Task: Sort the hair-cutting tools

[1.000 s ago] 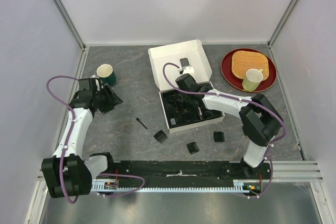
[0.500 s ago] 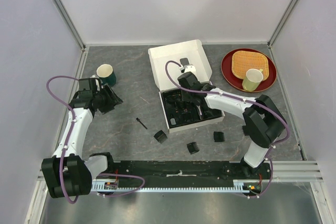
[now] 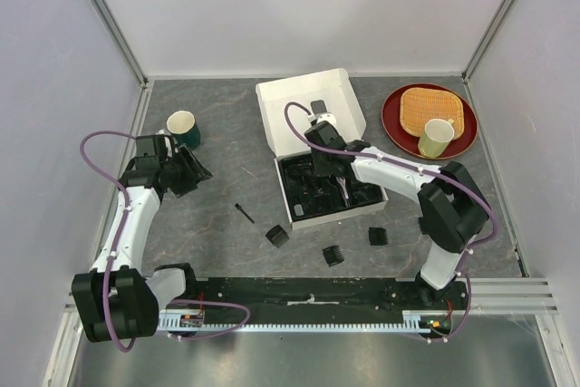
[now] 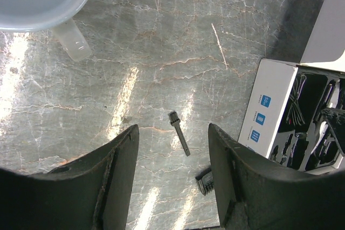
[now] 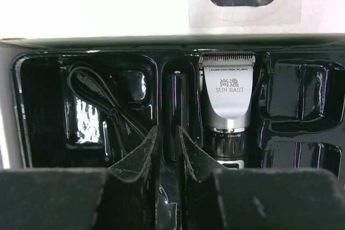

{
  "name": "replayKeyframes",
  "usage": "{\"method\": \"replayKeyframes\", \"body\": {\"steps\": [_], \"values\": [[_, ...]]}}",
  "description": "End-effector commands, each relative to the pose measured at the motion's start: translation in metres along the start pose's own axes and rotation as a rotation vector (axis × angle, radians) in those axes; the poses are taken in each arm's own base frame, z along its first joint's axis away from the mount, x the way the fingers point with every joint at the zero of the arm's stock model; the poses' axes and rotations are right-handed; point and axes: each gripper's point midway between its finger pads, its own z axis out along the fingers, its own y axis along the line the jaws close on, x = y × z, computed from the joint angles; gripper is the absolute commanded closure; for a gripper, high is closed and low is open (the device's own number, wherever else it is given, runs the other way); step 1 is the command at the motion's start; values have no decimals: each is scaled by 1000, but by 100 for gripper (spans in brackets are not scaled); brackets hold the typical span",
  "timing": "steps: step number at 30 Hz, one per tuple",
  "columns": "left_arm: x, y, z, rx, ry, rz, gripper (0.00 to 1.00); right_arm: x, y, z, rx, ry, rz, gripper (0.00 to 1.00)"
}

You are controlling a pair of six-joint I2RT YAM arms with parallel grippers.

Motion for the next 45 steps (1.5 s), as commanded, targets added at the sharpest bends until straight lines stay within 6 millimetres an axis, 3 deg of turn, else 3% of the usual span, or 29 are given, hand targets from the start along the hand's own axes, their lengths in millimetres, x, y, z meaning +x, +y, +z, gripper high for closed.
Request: {"method": "replayKeyframes", "body": {"steps": [1, 15, 21, 26, 27, 29, 35, 38, 45], "values": [[-7, -7, -2, 46, -21, 34, 39, 1, -3, 6, 27, 24, 16, 78], [-7, -7, -1, 46, -20, 32, 39, 0, -7, 11, 40, 25, 6, 83], [-7, -8, -2, 50, -19, 34, 39, -35, 7, -21, -64, -72, 18, 72], [-6, -8, -2, 53, -18, 33, 39, -38, 36, -51, -256, -76, -53, 64], [-6, -8, -2, 55, -19, 33, 39, -32, 49, -58, -322, -59, -83, 61], [-5, -9, -2, 61, -14, 35, 39, -26, 55, -69, -367, -57, -144, 57], [-4, -14, -2, 90, -7, 40, 39, 35, 104, -110, -552, -24, -431, 32], [-3, -15, -2, 97, -5, 41, 39, 64, 110, -118, -565, 37, -492, 28], [-2, -17, -3, 112, 0, 44, 39, 99, 62, -120, -320, 153, -361, 22]]}}
